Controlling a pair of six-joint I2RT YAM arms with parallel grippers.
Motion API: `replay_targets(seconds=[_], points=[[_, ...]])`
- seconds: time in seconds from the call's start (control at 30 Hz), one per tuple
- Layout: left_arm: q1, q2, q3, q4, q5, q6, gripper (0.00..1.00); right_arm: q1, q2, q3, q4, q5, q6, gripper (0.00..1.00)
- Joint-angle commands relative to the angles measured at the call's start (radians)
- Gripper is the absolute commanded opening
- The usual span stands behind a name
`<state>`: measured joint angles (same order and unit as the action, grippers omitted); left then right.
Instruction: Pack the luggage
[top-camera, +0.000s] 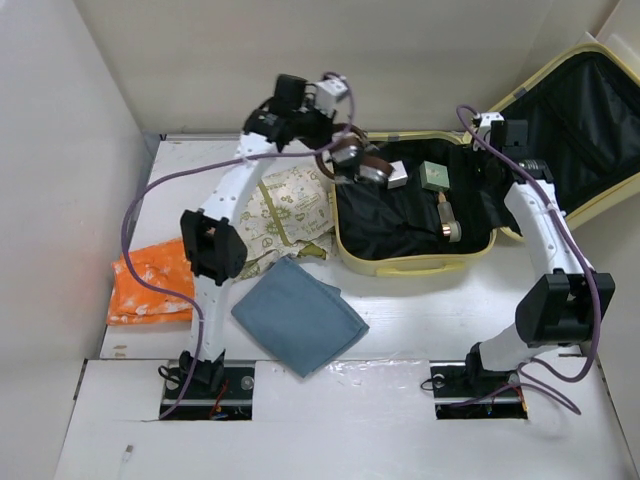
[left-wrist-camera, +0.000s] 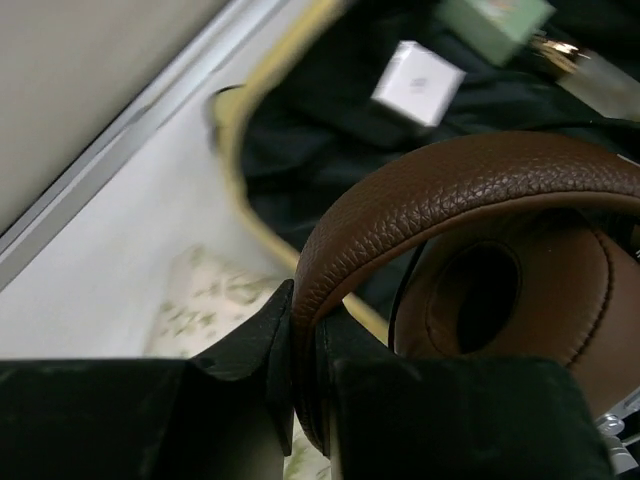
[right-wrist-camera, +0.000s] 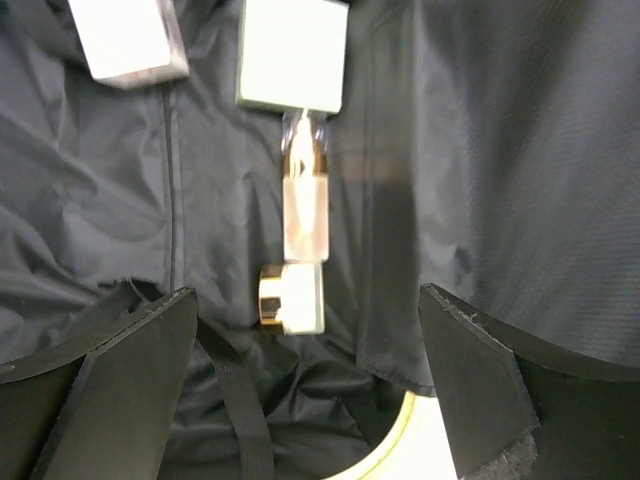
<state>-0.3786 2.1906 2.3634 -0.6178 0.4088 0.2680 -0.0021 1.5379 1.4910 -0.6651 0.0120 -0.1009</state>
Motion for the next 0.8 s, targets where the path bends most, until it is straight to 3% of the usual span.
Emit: replay_targets(seconds=[0.0,0.13,0.23,0.33,0.47,0.6,0.77], points=[[-0.043,-0.031,-0.009,0.055,-0.001,0.108,0.0,-0.012,-0.03,-0.05,0.067,-0.076,-0.028,0.95],[-0.094,0.027,-0.018,0.078,-0.001,0.172,0.0,-0.012,-0.03,-0.09,0.11,-0.119,-0.052,0.95],[-0.176,0.041,-0.041,0.133,-0.117,0.336,0.0,-0.021,-0.009,-0.103,0.11,-0.135,-0.077,0.95],[-0.232,0.061,-0.098,0.242,-0.215,0.407,0.0,-0.021,0.004,-0.103,0.121,-0.147,-0.063,0.95],[-0.232,0.173,0.046,0.221,-0.28,0.384,0.0,-0.055,0.004,-0.103,0.154,-0.171,-0.014,0.95],[-0.241,0.184,-0.056,0.297,-0.301,0.512,0.0,-0.064,0.004,-0.126,0.183,-0.195,-0.014,0.95],[-0.241,0.256,0.013,0.328,-0.375,0.542,0.0,-0.064,0.013,-0.126,0.183,-0.195,-0.005,0.95]])
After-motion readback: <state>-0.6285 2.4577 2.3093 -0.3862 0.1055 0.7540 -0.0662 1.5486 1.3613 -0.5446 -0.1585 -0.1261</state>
